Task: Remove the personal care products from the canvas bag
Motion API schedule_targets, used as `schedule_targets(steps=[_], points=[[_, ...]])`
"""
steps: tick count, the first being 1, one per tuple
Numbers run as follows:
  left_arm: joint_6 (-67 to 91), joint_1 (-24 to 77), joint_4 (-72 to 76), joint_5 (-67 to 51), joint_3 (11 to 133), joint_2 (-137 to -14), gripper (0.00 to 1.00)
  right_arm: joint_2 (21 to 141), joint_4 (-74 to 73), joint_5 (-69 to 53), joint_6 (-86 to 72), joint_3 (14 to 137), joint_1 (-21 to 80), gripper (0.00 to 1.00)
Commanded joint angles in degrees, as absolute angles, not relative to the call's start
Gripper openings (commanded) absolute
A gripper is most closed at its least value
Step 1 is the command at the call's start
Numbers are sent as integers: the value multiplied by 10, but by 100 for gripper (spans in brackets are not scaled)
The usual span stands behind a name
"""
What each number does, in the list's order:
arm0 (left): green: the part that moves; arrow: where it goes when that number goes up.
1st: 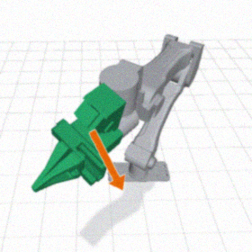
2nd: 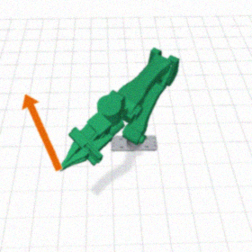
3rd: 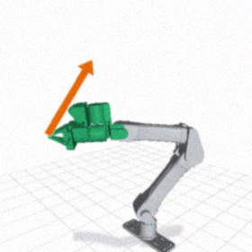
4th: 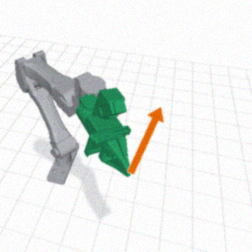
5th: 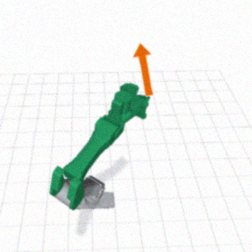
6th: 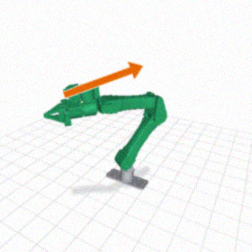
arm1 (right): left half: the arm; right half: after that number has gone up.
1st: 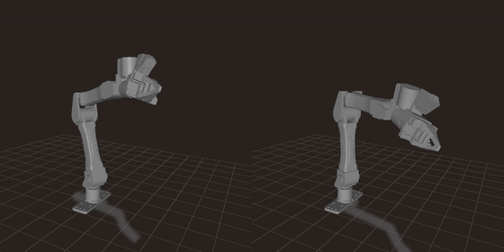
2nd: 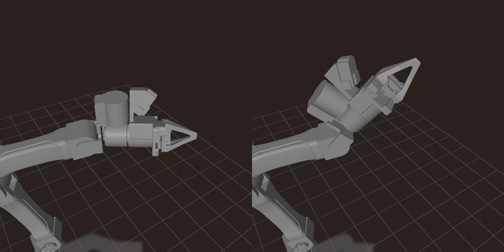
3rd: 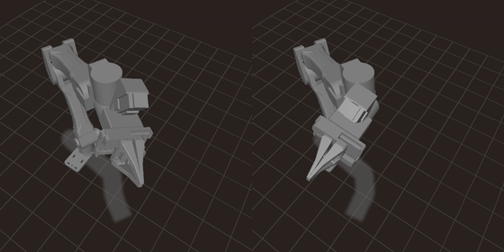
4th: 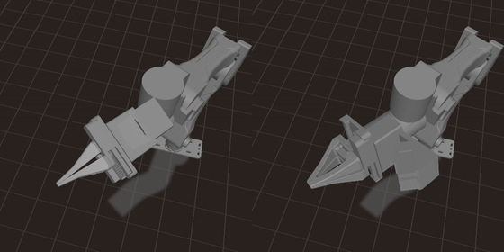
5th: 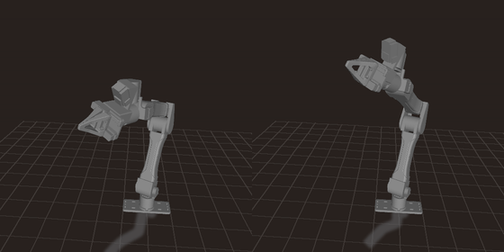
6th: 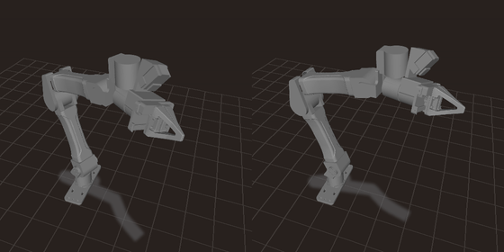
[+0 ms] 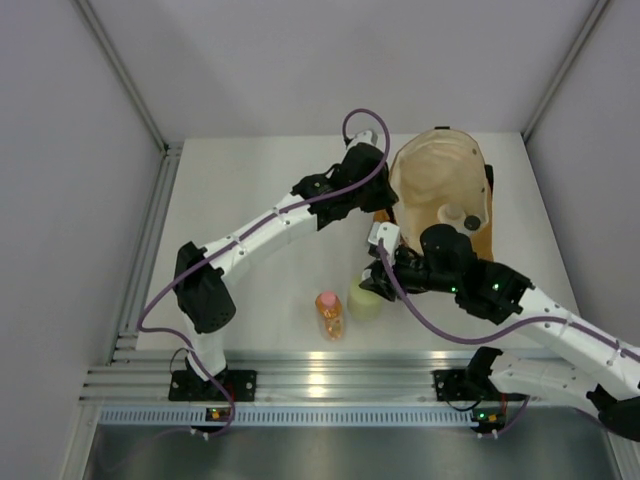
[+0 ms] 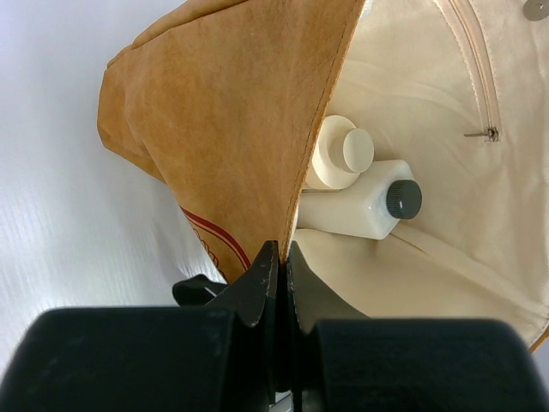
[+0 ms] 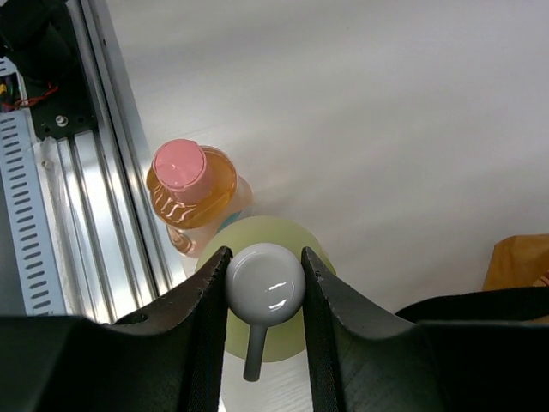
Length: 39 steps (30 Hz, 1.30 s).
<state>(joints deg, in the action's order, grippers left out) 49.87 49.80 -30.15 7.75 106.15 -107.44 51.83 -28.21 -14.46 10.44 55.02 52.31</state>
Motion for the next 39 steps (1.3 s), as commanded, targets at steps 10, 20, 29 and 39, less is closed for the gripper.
schedule_targets(steps=[10, 20, 29, 39], points=[[460, 495, -287, 86, 1085, -1086, 0, 544, 46, -157, 106, 422, 536, 0], [446, 495, -287, 91, 1082, -1092, 0, 618, 96, -163, 112, 402, 550, 0], [446, 495, -287, 88, 1078, -1087, 0, 596, 66, -155, 112, 410, 552, 52], [464, 495, -287, 75, 1078, -1088, 0, 531, -128, -97, 90, 561, 531, 70]])
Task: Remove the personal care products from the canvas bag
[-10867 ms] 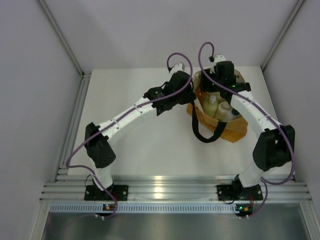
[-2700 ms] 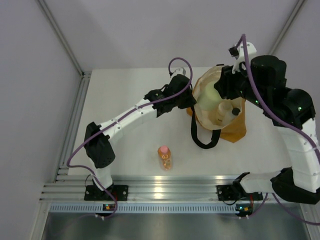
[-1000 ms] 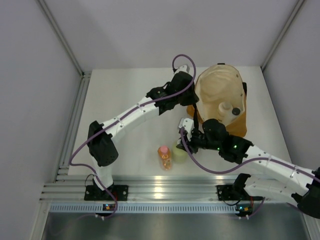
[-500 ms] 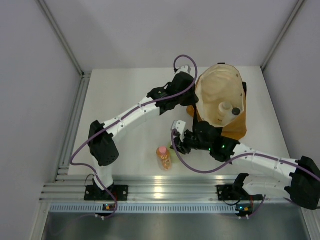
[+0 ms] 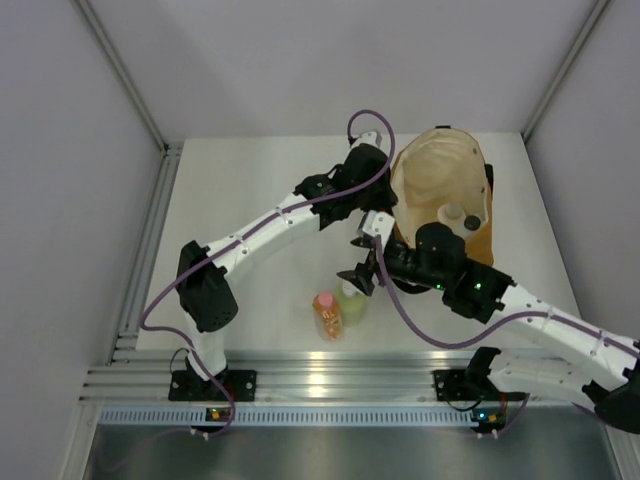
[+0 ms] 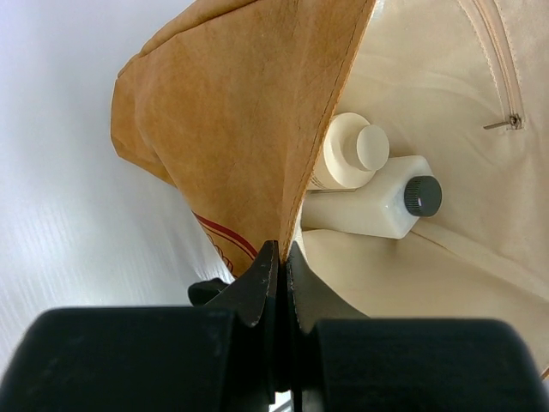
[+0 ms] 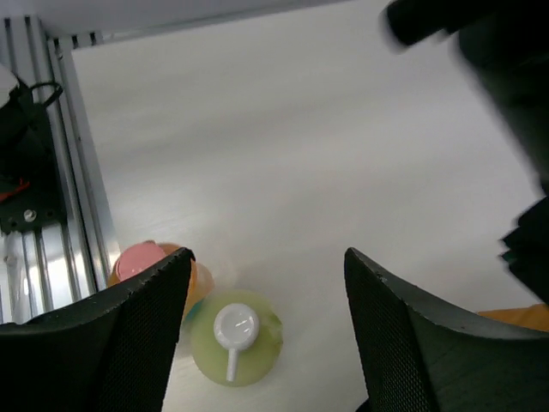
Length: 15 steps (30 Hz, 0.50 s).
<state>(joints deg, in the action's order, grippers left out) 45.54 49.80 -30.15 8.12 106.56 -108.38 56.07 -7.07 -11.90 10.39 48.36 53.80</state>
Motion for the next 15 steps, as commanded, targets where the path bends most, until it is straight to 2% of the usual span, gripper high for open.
schedule_targets(steps=[1, 5, 8, 15], points=[[466, 495, -287, 71, 1078, -1087, 0, 525, -138, -64, 83, 570, 523, 70], [475, 495, -287, 64, 1078, -1081, 0, 512, -166, 51, 37, 591, 446, 78], [487, 495, -287, 62, 1071, -1071, 0, 526, -211, 41, -18, 613, 359, 78], [535, 499, -287, 77, 1024, -1044, 0, 527, -271, 99, -92, 596, 261, 80]])
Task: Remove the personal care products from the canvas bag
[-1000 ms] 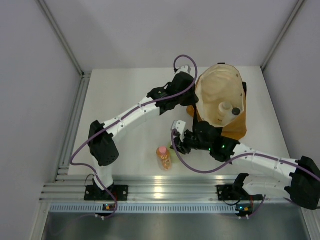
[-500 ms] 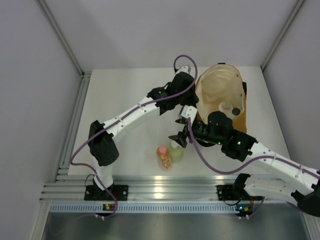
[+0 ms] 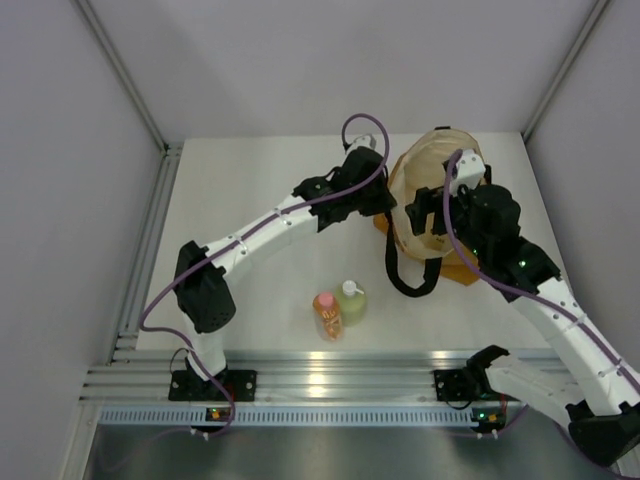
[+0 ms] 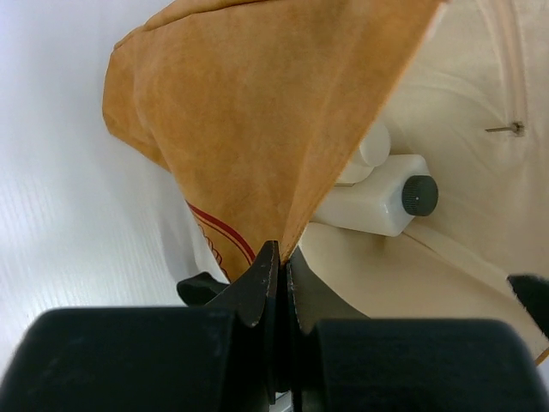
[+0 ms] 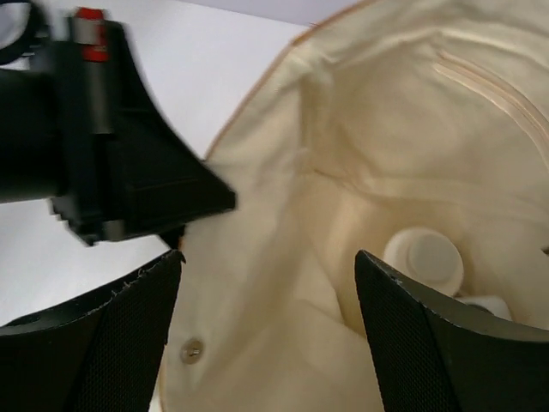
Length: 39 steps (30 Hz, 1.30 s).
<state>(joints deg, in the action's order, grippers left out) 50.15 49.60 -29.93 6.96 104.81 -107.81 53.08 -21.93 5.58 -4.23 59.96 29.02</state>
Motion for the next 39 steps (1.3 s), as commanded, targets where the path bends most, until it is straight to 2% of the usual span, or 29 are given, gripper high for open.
schedule_targets(steps=[1, 10, 25, 31, 39], points=[[538, 502, -287, 80, 1021, -1042, 0, 525, -277, 106, -100, 590, 252, 79], [530, 518, -287, 88, 1013, -1034, 0, 493, -316, 124, -114, 532, 205, 79], [553, 523, -287, 100, 976, -1020, 0, 558, -316, 155, -127, 497, 186, 78], [546, 537, -285, 110, 958, -1025, 0, 561, -301, 139, -141, 527, 186, 80], [548, 550, -265, 155, 925, -1007, 0, 607, -298, 182, -148, 628, 186, 81]])
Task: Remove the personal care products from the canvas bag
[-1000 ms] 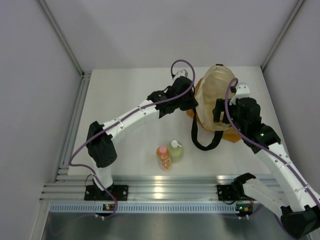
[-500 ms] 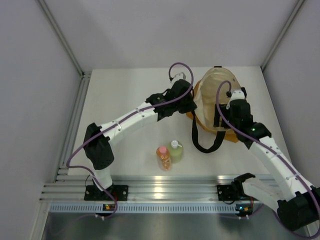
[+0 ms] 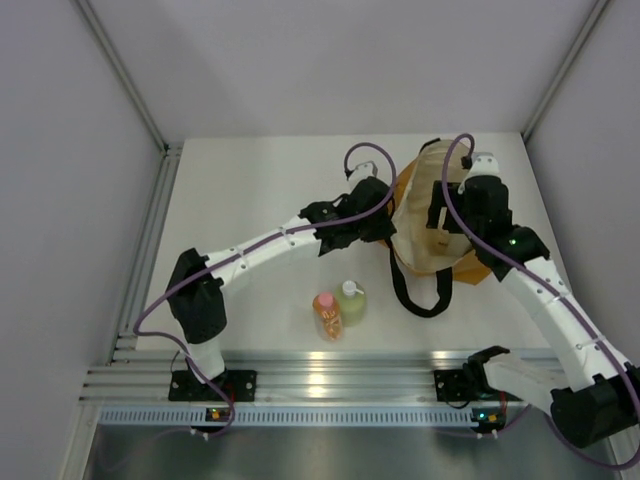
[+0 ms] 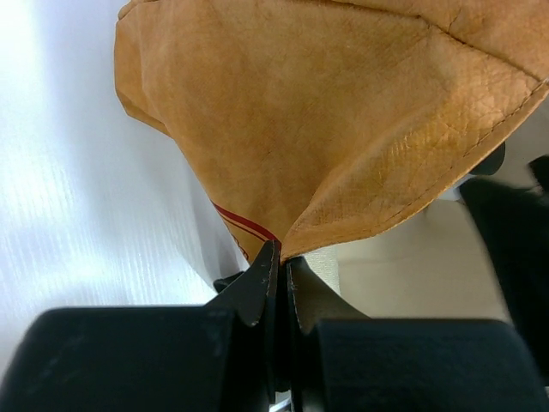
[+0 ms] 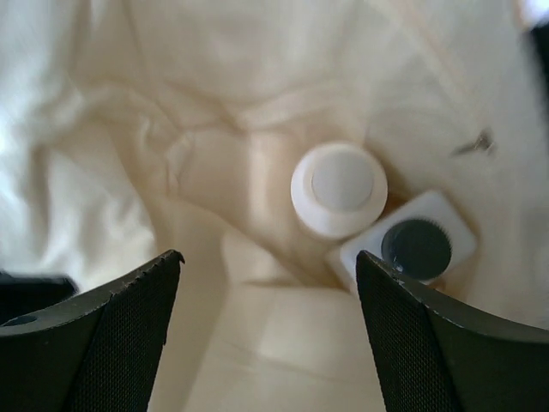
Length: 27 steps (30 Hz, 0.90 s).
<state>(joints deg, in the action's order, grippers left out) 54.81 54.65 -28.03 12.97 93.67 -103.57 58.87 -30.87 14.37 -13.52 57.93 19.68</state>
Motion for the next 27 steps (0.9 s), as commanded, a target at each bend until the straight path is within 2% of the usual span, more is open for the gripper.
schedule_targets(steps=[1, 11, 27], points=[[550, 549, -265, 160, 926, -1006, 0, 614, -297, 184, -149, 634, 186, 81], [563, 548, -266, 149, 947, -1020, 0, 735, -299, 257, -129, 699, 177, 73], [587, 543, -266, 152, 938, -1010, 0, 816, -326, 301, -226, 692, 174, 62]])
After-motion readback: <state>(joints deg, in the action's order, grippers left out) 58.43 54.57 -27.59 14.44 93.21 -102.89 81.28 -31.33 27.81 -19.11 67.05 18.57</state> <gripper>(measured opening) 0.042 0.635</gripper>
